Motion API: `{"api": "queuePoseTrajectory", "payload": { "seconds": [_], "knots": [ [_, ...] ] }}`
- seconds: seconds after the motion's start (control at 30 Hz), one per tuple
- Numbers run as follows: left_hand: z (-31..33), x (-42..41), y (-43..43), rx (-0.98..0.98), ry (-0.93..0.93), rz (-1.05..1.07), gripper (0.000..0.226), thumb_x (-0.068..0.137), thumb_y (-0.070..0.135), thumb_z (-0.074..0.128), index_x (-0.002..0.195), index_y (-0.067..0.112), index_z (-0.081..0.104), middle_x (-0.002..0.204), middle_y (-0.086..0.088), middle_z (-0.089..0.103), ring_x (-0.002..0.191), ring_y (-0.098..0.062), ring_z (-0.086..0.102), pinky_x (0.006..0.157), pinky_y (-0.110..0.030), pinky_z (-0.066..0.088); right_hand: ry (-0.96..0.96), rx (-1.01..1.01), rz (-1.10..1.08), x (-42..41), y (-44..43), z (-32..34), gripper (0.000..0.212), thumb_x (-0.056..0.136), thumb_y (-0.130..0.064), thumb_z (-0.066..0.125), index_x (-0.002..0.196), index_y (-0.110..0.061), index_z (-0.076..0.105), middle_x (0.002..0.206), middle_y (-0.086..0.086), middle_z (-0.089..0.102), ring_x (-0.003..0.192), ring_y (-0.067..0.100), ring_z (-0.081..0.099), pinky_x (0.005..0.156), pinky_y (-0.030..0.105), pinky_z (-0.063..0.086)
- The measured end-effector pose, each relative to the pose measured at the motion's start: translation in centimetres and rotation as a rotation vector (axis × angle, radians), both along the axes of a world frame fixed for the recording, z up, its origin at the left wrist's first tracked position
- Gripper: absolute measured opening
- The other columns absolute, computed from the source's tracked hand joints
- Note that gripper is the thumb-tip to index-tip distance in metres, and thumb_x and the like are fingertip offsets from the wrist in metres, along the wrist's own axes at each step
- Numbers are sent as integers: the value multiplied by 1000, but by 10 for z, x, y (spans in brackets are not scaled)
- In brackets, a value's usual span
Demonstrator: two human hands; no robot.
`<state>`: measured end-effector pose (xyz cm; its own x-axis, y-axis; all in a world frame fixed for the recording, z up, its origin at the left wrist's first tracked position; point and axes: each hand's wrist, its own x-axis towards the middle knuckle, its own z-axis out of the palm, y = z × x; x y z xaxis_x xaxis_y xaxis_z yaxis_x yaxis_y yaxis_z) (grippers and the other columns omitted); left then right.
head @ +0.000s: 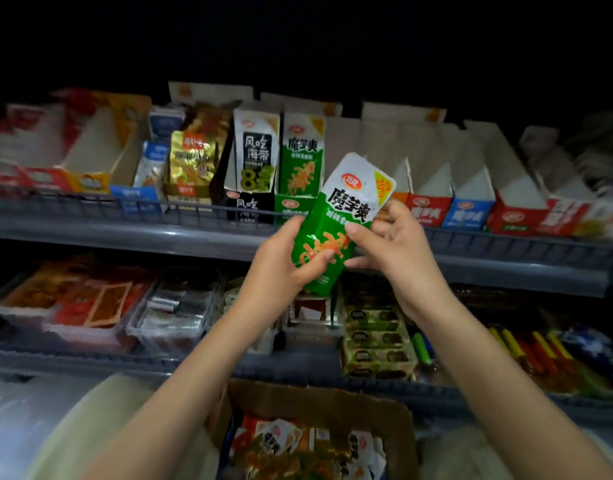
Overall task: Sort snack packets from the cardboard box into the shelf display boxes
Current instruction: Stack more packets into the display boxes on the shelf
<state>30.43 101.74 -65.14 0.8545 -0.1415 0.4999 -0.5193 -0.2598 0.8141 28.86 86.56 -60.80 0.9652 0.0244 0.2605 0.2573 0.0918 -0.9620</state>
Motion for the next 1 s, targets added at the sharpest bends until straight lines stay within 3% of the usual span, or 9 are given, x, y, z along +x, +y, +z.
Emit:
{"api": "queuePoseTrajectory", "payload": {
  "seconds": [0.13,0.27,0.4,0.53,0.67,0.77,0.87,0.9,1.0],
  "knots": [
    [8,23,1,72,-91,81,41,81,39,67,112,16,53,96,1,66,85,-14,65,73,-44,55,-41,8,30,23,4,14,27,85,3,61,99,-18,53,81,-6,72,73,9,69,51,18,54],
    [20,49,5,257,-291,315,50,84,34,66,125,10,49,109,1,62,87,-7,56,70,-29,50,-188,-12,-39,52,6,28,28,84,5,62,95,-19,55,81,-8,71,76,6,68,59,17,54],
    [15,72,16,242,-349,504,53,84,18,70,130,9,46,121,-5,56,102,-7,50,84,-29,47,-316,27,-111,83,6,46,28,86,7,59,92,-19,51,69,-15,67,72,2,66,64,19,54],
    [4,91,19,358,-459,643,41,85,19,66,122,7,52,118,-12,55,113,-21,46,94,-36,40,-341,22,-81,112,14,59,29,85,6,61,96,-19,51,86,-3,67,75,6,67,63,18,53],
    [0,101,17,370,-473,714,24,85,21,61,107,9,60,114,-11,55,109,-21,46,90,-34,36,-423,-199,-53,142,21,52,36,84,4,64,95,-28,52,94,-11,65,82,-1,65,66,15,53],
    [-2,105,16,395,-469,689,12,89,15,53,93,9,62,112,-11,55,108,-22,46,91,-34,35,-435,-625,-41,157,22,40,33,82,-3,68,98,-31,59,93,-19,63,88,-7,61,77,14,51],
    [-4,109,18,396,-441,683,18,86,15,45,88,10,62,111,-10,55,109,-21,45,94,-30,29,-407,-885,-168,165,26,26,24,80,-14,71,101,-24,65,82,-17,57,69,-7,52,61,7,40],
    [-4,109,18,395,-427,683,19,85,16,43,87,11,62,111,-10,55,110,-21,46,95,-29,28,-413,-920,-238,166,28,25,25,80,-17,72,103,-23,64,83,-14,56,70,-3,51,60,8,37],
    [-4,110,17,408,-405,677,21,84,17,42,84,12,62,110,-8,55,109,-21,48,93,-28,26,-472,-1002,-420,166,30,26,39,79,-25,72,115,-21,59,95,1,56,93,21,55,79,29,43]
  ]
}}
